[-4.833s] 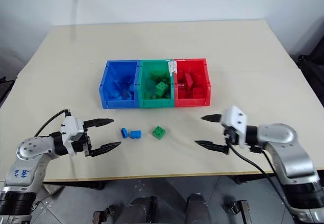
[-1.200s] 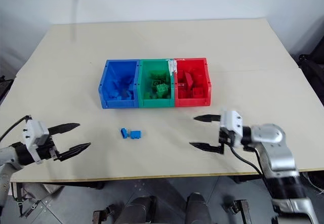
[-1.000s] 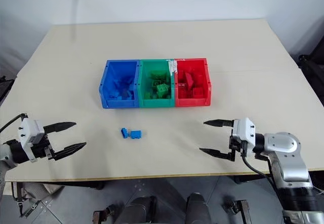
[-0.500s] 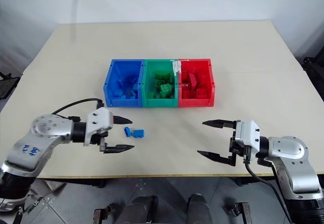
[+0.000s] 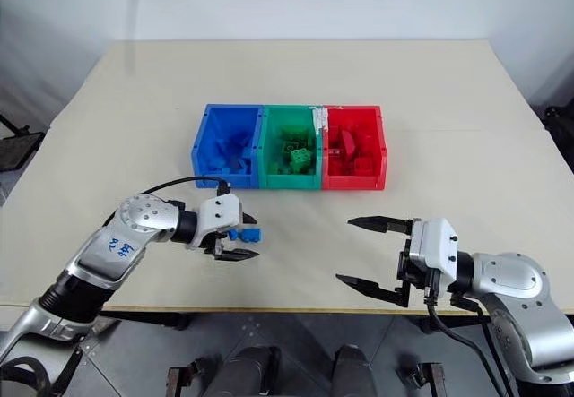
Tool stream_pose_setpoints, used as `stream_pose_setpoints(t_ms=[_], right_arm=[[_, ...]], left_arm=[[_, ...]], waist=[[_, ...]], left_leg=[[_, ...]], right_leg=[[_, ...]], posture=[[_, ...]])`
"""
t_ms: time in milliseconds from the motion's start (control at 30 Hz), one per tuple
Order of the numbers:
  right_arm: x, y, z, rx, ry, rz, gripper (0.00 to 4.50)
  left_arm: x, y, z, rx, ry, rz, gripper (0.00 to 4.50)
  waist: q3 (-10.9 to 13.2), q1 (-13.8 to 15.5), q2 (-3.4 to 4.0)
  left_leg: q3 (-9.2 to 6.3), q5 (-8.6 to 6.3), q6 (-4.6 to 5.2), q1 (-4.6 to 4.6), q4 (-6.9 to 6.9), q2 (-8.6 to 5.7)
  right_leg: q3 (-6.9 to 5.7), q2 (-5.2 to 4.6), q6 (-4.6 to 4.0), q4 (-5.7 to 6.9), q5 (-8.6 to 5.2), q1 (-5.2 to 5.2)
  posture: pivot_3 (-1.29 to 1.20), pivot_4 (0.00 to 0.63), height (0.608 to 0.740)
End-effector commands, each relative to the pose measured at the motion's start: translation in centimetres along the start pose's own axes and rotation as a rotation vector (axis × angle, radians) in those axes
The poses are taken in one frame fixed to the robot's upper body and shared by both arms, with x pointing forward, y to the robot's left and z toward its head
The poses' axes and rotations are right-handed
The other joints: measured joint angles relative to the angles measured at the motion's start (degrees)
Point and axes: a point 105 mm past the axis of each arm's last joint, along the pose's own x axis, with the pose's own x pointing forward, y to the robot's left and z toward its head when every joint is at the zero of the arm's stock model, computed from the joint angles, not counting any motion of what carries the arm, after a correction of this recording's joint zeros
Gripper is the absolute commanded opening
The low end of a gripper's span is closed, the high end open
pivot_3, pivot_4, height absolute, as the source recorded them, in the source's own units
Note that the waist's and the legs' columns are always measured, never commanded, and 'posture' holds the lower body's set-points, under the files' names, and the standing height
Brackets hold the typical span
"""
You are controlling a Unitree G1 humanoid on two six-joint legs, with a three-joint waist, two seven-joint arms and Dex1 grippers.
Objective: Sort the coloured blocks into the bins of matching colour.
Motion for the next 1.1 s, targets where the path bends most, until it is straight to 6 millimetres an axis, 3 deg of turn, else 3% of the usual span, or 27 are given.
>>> stream_pose_setpoints(t_ms=[33, 200, 333, 467, 567, 700, 933, 1100], right_arm=[[0.0, 0.2, 1.1, -0.035, -0.015, 0.004, 4.5], [-0.4, 0.3, 0.4, -0.042, -0.001, 0.01, 4.5], [-0.5, 0.0, 0.6, -0.032, -0.021, -0.022, 4.5], [-0.1, -0.8, 1.6, -0.008, -0.095, -0.091, 4.5], [0.2, -1.4, 2.0, -0.002, -0.136, -0.15, 4.5], [0.1, -3.0, 2.4, -0.018, -0.178, -0.267, 4.5], [-0.7, -5.6, 1.6, -0.019, -0.148, -0.422, 4.5], [-0.7, -5.3, 1.4, -0.025, -0.137, -0.403, 4.5]], left_arm=[[0.0, 0.5, -0.8, -0.003, 0.049, 0.024, 2.35], [0.0, 0.8, -0.5, 0.002, 0.011, 0.053, 0.94], [-1.1, 1.6, 1.6, -0.034, -0.15, 0.107, 0.94], [-3.6, 2.7, 3.9, -0.044, -0.343, 0.162, 0.94], [-6.2, 5.1, 4.8, -0.096, -0.491, 0.312, 0.94], [-8.7, 9.8, 4.6, -0.165, -0.515, 0.612, 0.94], [-7.2, 13.3, 3.9, -0.264, -0.472, 0.694, 0.94], [-7.2, 13.0, 3.5, -0.285, -0.479, 0.652, 2.54]], waist=[[0.0, 0.1, 0.0], [0.0, 0.1, 0.0], [0.0, 0.1, -0.03], [0.0, -0.1, -0.02], [0.0, 0.0, -0.03], [0.0, 0.2, -0.04], [0.0, 0.0, -0.06], [0.0, -0.7, -0.05]], left_leg=[[-0.01, 0.0, 0.0, 0.03, 0.01, 0.0], [-0.05, -0.01, 0.01, 0.11, 0.02, 0.0], [-0.07, -0.01, 0.01, 0.11, 0.04, 0.0], [-0.09, -0.01, 0.01, 0.09, -0.02, 0.05], [-0.1, -0.01, 0.01, 0.09, -0.01, 0.06], [-0.13, -0.01, 0.0, 0.08, 0.07, 0.0], [-0.14, -0.01, 0.01, 0.08, 0.04, -0.08], [-0.11, -0.01, 0.02, -0.02, -0.08, -0.05]], right_leg=[[0.0, 0.0, 0.0, -0.01, 0.0, 0.06], [-0.01, 0.01, 0.01, -0.03, 0.0, 0.17], [-0.02, 0.01, 0.02, -0.02, 0.01, 0.17], [-0.03, 0.01, 0.01, -0.04, 0.01, 0.12], [-0.04, 0.01, 0.01, -0.04, 0.01, 0.12], [-0.07, 0.01, 0.02, -0.02, 0.01, 0.14], [-0.08, 0.0, 0.08, 0.03, 0.05, 0.16], [-0.08, 0.02, 0.08, 0.06, 0.05, 0.03]], posture=[[0.0, 0.15, 0.74], [0.0, 0.15, 0.74], [0.0, 0.15, 0.74], [0.0, 0.15, 0.74], [0.0, 0.15, 0.74], [0.0, 0.15, 0.74], [0.0, 0.15, 0.74], [0.0, 0.15, 0.74]])
